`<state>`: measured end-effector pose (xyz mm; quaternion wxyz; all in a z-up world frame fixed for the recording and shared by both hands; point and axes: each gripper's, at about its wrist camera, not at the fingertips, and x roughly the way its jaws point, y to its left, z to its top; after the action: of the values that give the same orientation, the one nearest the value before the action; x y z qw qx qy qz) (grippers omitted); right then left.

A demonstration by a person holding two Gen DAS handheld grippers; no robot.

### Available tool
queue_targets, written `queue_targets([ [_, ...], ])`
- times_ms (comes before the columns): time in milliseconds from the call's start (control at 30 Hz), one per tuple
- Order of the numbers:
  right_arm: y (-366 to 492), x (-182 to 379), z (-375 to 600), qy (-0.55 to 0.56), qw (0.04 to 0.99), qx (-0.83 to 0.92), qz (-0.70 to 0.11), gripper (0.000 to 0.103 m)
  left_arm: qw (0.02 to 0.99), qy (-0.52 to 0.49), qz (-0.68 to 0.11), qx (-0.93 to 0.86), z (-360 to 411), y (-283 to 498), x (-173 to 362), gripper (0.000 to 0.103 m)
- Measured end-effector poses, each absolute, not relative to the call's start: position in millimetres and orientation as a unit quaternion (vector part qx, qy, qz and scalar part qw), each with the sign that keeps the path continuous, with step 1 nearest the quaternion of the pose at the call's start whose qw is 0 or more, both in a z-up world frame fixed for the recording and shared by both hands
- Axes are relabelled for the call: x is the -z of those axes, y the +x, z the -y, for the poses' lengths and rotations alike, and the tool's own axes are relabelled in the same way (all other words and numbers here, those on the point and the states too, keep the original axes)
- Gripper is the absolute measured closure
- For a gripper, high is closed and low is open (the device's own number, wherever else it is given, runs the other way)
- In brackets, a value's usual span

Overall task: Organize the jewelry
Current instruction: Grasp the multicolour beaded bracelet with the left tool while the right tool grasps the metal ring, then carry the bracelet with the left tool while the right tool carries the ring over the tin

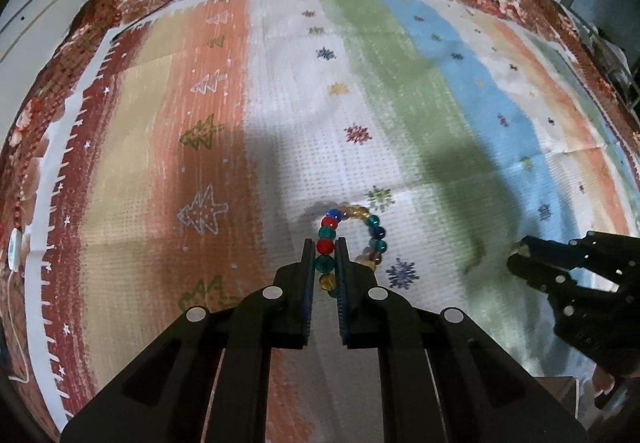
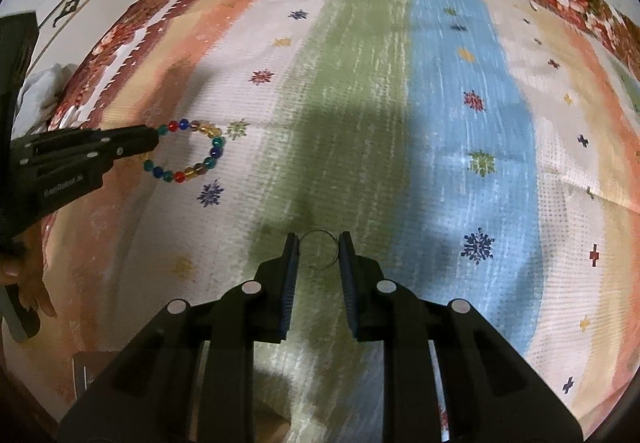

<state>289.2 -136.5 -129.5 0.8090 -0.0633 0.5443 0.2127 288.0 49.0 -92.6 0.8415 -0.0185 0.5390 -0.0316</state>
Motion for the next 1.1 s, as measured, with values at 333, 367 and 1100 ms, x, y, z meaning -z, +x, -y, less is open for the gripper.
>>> queue_targets([
  [333, 276.1, 114.9, 136.4, -0.069, 0.819, -0.212, -0.528, 0.081, 0.856, -0.032, -0.515, 0.036, -47.7, 274.0, 68.8, 0.094],
  [367, 274.6, 113.6, 137.1, -0.068, 0.82, -0.212, -0.527, 0.081, 0.856, -0.034, -0.515, 0.036, -47.9, 272.8, 66.9, 0.094],
  [1100, 236.9, 73.6, 161.8, -0.048, 0.845, -0.201, -0.493, 0.081, 0.88, 0.003, -0.474, 0.022, -25.5, 220.9, 26.4, 0.094],
])
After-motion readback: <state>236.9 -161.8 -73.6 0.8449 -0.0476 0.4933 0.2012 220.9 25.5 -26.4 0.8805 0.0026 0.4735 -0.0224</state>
